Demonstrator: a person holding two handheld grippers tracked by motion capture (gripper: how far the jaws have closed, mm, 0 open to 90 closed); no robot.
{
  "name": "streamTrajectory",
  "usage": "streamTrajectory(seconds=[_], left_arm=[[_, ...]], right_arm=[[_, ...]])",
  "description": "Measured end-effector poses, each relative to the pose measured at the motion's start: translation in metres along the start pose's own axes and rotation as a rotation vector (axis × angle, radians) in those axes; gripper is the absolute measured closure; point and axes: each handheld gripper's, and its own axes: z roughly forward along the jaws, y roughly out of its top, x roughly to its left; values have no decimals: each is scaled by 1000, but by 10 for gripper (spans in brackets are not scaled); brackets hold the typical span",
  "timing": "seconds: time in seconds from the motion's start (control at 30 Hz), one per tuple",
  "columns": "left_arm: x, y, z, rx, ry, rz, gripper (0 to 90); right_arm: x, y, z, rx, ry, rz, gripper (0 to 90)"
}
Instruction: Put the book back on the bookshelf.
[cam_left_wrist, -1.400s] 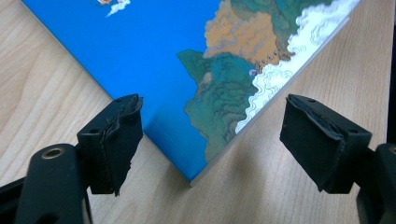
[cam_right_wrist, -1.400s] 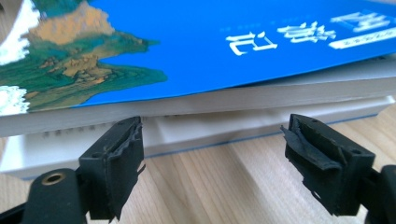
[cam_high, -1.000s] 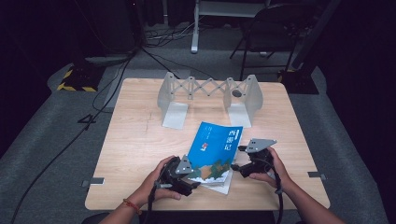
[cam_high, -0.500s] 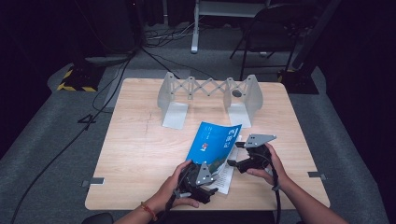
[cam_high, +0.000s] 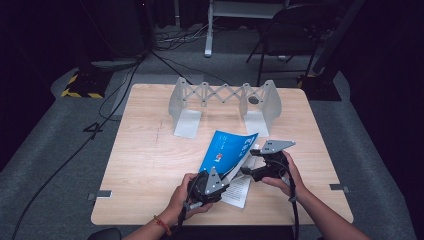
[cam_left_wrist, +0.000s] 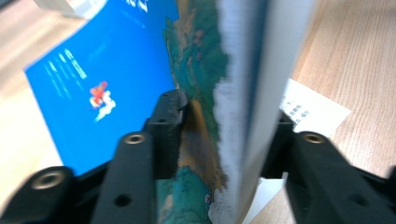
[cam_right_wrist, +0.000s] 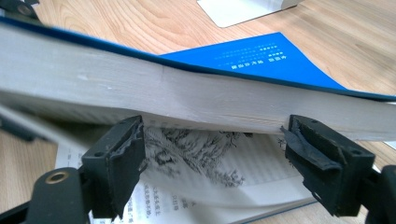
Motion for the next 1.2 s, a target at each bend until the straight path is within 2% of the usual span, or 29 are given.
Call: streamTrajectory(seconds=[0.07,0.1,0.23,0.3,0.4,0.43,0.47,0.5,0.57,0.6,0.67,0.7,0.8,0.9,0.93,0.97,1.07,1.13,1.17,1.2], left_arm=[[4,0,-2,-11,-14,-3,657],[5,0,-3,-9,-20,3,672],[11,-1,-7,-19,-25,6,727],[18,-4,-13,-20,-50,12,732],[27,-9,-18,-23,-78,10,733],[27,-9,-18,-23,-78,10,733],[32,-12,-22,-24,-95,11,733],[34,-13,-23,-21,-98,13,733],[37,-15,-25,-22,-105,14,733],[41,-18,-28,-28,-118,5,732],[45,-20,-30,-21,-123,13,732],[45,-21,-31,-22,-129,7,731],[49,-24,-34,-21,-139,13,730],[50,-25,-36,-23,-144,15,730],[51,-26,-37,-24,-146,11,729],[51,-27,-38,-25,-146,6,729],[51,-29,-40,-19,-152,6,726],[51,-30,-40,-14,-151,2,724],[50,-30,-40,-12,-149,2,723],[50,-31,-40,-10,-146,6,723]], right_arm=[[-2,-2,-1,-7,9,10,206],[-4,-3,-3,-14,19,32,206],[-8,-7,-9,-8,15,16,207],[-11,-14,-13,-13,29,3,224],[-8,-13,-19,-28,13,-64,254],[-8,-13,-19,-28,13,-64,254],[-5,-10,-23,-58,14,-101,265],[-3,-8,-24,-62,6,-124,267],[-2,-7,-24,-65,6,-137,269],[2,-4,-21,-66,23,-171,263],[3,-3,-19,-61,28,-185,256],[6,-1,-17,-55,12,-224,256],[8,4,-17,-79,45,-247,246],[9,6,-11,-46,59,-284,247],[6,6,-2,3,47,-314,282],[5,5,0,18,33,-320,286],[-2,5,7,38,33,-327,317],[-4,5,13,74,8,-362,321],[-6,5,17,89,8,-380,316],[-7,5,18,89,19,-376,315]])
